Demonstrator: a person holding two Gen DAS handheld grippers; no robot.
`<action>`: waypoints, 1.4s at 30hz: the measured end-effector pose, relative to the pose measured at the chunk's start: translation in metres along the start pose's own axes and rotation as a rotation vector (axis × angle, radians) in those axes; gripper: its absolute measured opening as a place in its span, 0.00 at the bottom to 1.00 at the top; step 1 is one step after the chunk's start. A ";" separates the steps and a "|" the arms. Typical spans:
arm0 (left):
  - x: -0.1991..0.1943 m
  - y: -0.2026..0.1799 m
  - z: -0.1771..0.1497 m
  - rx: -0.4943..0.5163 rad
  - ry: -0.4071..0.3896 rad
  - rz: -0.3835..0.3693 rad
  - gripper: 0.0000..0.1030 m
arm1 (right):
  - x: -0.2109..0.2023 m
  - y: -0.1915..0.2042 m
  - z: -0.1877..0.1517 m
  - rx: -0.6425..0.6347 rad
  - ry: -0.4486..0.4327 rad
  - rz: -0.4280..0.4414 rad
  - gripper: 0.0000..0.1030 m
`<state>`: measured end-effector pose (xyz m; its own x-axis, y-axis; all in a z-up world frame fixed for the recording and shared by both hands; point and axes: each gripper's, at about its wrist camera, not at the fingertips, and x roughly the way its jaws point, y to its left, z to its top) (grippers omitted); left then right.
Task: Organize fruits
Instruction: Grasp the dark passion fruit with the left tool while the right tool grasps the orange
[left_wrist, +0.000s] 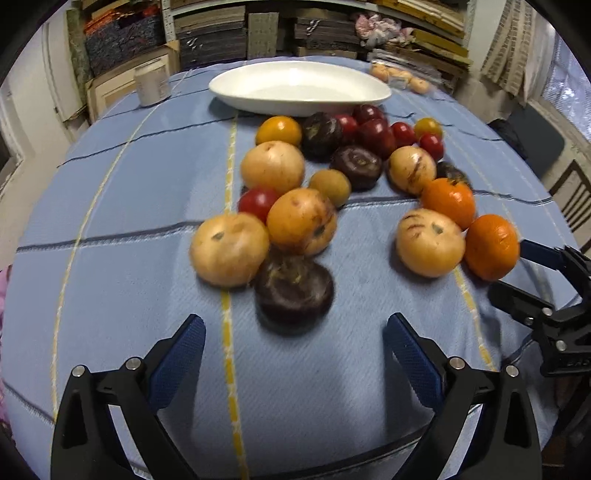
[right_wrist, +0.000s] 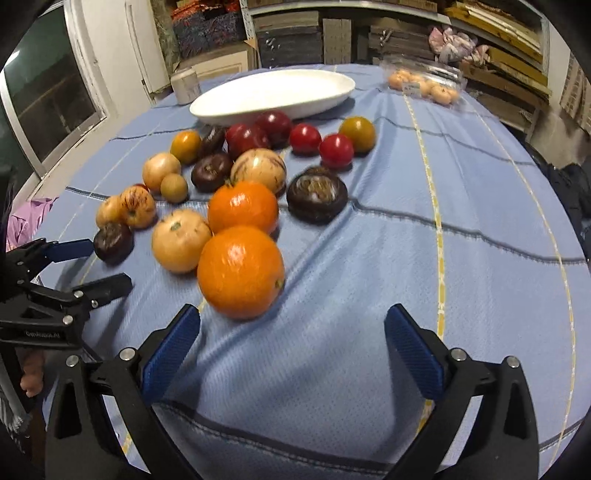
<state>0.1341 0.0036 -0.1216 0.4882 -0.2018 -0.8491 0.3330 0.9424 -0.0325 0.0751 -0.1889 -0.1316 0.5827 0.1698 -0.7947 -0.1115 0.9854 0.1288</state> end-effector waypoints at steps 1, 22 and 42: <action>0.000 0.000 0.001 -0.003 -0.008 -0.013 0.92 | -0.001 0.002 0.002 -0.009 -0.009 0.003 0.96; -0.002 0.000 0.008 -0.013 -0.064 -0.055 0.40 | 0.012 0.001 0.019 0.018 -0.011 0.146 0.48; -0.057 -0.002 0.047 0.004 -0.229 -0.132 0.40 | -0.039 -0.008 0.058 0.014 -0.174 0.174 0.42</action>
<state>0.1435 0.0009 -0.0483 0.6105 -0.3782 -0.6959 0.4086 0.9031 -0.1323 0.1003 -0.2024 -0.0673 0.6856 0.3354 -0.6461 -0.2115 0.9410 0.2640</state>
